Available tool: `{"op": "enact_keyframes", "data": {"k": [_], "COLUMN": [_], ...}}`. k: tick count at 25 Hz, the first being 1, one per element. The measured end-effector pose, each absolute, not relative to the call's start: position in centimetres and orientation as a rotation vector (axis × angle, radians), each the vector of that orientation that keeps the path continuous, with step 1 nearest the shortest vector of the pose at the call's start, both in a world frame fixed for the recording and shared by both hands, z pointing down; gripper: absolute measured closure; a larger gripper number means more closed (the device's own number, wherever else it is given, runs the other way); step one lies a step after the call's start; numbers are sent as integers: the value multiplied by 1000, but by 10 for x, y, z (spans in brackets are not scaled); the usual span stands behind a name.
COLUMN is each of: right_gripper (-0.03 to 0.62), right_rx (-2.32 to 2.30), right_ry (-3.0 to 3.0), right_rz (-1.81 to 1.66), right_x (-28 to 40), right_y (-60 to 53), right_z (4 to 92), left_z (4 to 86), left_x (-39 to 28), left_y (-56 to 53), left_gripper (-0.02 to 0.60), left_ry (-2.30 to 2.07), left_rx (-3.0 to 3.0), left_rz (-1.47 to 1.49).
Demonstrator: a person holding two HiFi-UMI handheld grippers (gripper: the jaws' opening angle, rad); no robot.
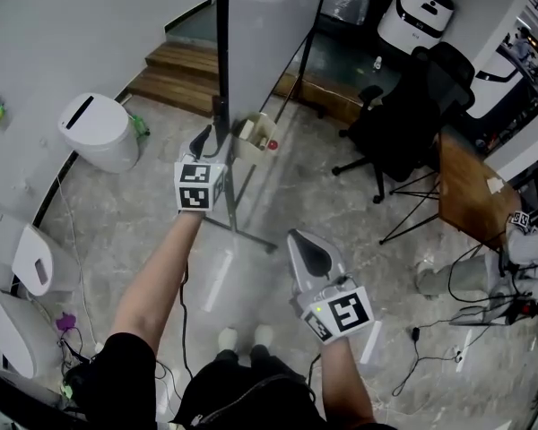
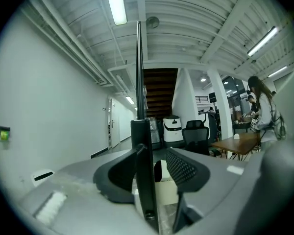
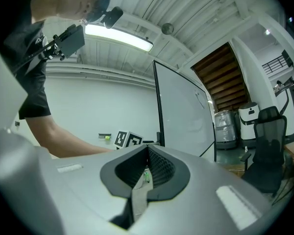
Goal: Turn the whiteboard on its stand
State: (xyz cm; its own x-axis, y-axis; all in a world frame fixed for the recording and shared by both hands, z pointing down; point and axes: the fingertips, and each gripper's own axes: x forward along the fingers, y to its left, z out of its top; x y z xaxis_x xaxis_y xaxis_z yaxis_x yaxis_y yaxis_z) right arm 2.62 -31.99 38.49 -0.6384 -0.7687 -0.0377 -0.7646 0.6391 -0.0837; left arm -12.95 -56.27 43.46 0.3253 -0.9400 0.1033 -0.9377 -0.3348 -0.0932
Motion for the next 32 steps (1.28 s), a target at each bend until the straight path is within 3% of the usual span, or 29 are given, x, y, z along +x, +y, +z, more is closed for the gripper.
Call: {"op": "enact_keyframes", "data": {"k": [10,32], "right_gripper": [585,583], "right_rx": [-1318,-1321], "right_ry": [2804,2746], "right_rz": [-78,-88], "right_x": [-4,-36], "right_y": [-365,-431], "right_z": [394,376], "left_z": [432,449], "left_x": [-131,-128], "left_y": [-593,-624], "left_gripper": [307,297], "left_ry": [1861,1905], "left_rx": [-2534,-2549], "left_rz": [-203,-246]}}
